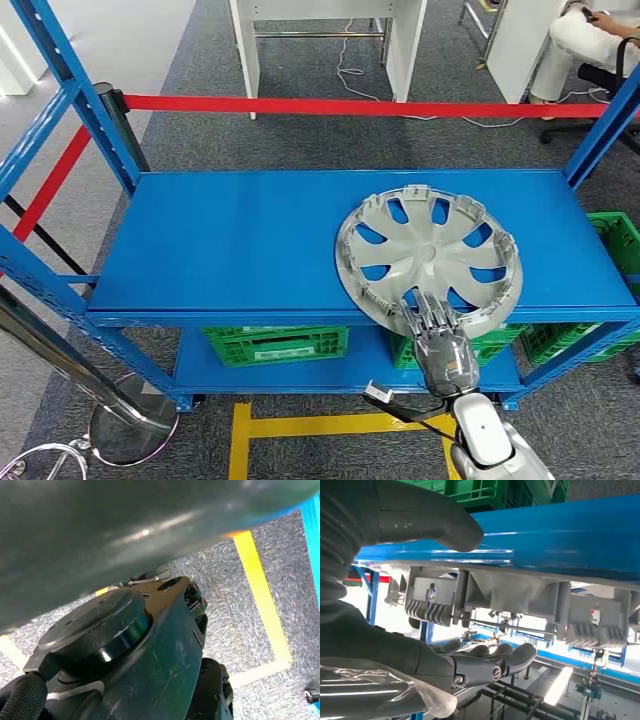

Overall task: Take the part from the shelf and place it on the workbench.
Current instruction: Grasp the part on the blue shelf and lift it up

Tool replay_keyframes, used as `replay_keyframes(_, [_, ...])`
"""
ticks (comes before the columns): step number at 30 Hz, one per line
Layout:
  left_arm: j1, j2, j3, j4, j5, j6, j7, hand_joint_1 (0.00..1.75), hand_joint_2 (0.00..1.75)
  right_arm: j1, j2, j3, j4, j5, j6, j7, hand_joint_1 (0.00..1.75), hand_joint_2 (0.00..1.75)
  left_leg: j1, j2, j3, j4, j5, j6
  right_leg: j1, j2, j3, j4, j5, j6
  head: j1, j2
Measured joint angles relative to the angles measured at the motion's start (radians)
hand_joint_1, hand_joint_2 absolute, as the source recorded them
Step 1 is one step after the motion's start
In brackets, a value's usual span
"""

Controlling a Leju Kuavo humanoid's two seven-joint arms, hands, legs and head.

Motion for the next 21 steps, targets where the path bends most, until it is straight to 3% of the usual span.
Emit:
replay_keyframes(13, [0.0, 0.0, 0.0, 0.0, 0.002, 0.0, -0.001, 0.0, 0.0, -0.017, 0.001, -0.004, 0.026, 0.006, 0.012, 0.009, 0.04, 1.75, 0.0, 0.0, 0.0, 0.0, 0.0, 0.0, 0.0, 0.0, 0.003, 0.0, 0.0, 0.0, 0.0, 0.0])
replay_keyframes(17, [0.0, 0.0, 0.0, 0.0, 0.005, -0.001, -0.003, 0.0, 0.0, -0.028, 0.002, -0.005, 0.039, 0.008, 0.018, 0.013, 1.75, 1.75, 0.0, 0.0, 0.0, 0.0, 0.0, 0.0, 0.0, 0.0, 0.003, 0.0, 0.0, 0.0, 0.0, 0.0])
replay_keyframes(21, [0.0, 0.0, 0.0, 0.0, 0.009, -0.002, -0.004, 0.0, 0.0, -0.036, 0.004, -0.009, 0.048, 0.007, 0.027, 0.013, 1.75, 1.75, 0.0, 0.0, 0.0, 0.0, 0.001, 0.0, 0.0, 0.0, 0.003, 0.0, 0.001, 0.0, 0.0, 0.0])
